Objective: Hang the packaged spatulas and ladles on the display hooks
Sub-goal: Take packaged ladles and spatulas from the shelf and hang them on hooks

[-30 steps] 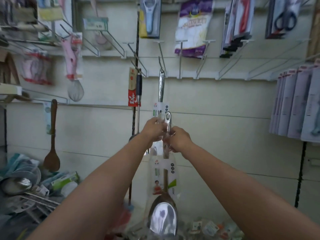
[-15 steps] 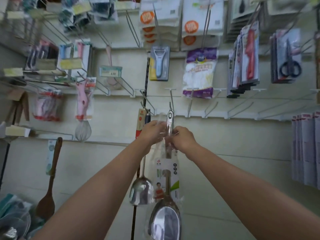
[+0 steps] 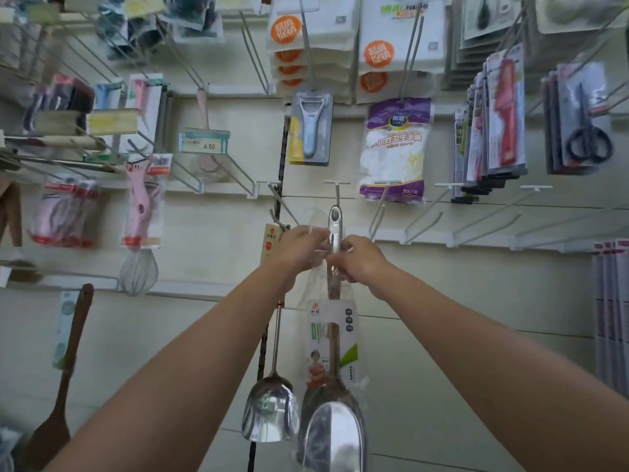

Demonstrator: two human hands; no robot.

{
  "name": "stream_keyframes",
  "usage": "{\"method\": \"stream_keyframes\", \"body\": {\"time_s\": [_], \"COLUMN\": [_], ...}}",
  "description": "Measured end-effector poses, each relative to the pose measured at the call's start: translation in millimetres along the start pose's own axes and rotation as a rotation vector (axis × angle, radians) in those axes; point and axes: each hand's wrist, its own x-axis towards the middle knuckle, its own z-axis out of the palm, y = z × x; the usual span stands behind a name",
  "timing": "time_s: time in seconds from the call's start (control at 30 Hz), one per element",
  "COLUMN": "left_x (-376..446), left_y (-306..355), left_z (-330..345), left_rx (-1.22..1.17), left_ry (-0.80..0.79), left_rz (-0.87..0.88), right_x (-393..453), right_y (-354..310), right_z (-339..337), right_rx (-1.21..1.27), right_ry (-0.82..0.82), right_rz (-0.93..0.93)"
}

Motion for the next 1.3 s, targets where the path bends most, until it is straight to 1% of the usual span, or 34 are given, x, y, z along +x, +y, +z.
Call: {"method": "stream_keyframes", "body": {"time_s": [0.1, 0.2, 0.33, 0.47, 0.53, 0.67, 0.83, 1.1, 1.2, 1.3], "left_x": [2.2, 5.5, 6.8, 5.5, 2.9, -7.0, -25.2, -59.9, -73.6, -87.3], "left_y": [-10.6, -23.6, -34.3, -42.1, -47.8, -57.5, -72.6, -114.0, -131.4, -158.3], "left_z": [0.5, -3.2, -9.7, -11.1, -8.6, 0.0, 18.9, 73.5, 87.7, 96.9], "left_rx": [0.062, 0.153, 0.165, 0.185, 0.206, 0.230, 0.204, 0.157, 0.154, 0.142], "left_ry": [-0.010, 0.045, 0.048, 0.141, 0.155, 0.105, 0.052, 0.004, -0.041, -0.055], "left_rz": [0.010, 0.018, 0.003, -0.033, -0.059, -0.094, -0.158, -0.233, -0.249, -0.303], "right_x": [8.6, 21.5, 35.7, 39.6, 36.9, 26.3, -0.8, -62.5, -80.3, -100.9], "right_y": [10.8, 20.6, 25.2, 30.0, 33.2, 42.2, 72.5, 127.5, 148.8, 172.4], "right_z": [7.2, 14.9, 20.5, 25.9, 25.6, 19.0, 9.5, 2.5, 5.1, 14.9], "right_rx": [0.003, 0.026, 0.024, 0.004, 0.023, 0.070, 0.017, 0.053, 0.082, 0.068], "right_ry": [-0.004, 0.018, 0.026, 0.036, 0.057, 0.056, 0.058, -0.034, -0.028, -0.036], "right_rz": [0.029, 0.089, 0.120, 0.109, 0.111, 0.127, 0.134, 0.245, 0.289, 0.340]}}
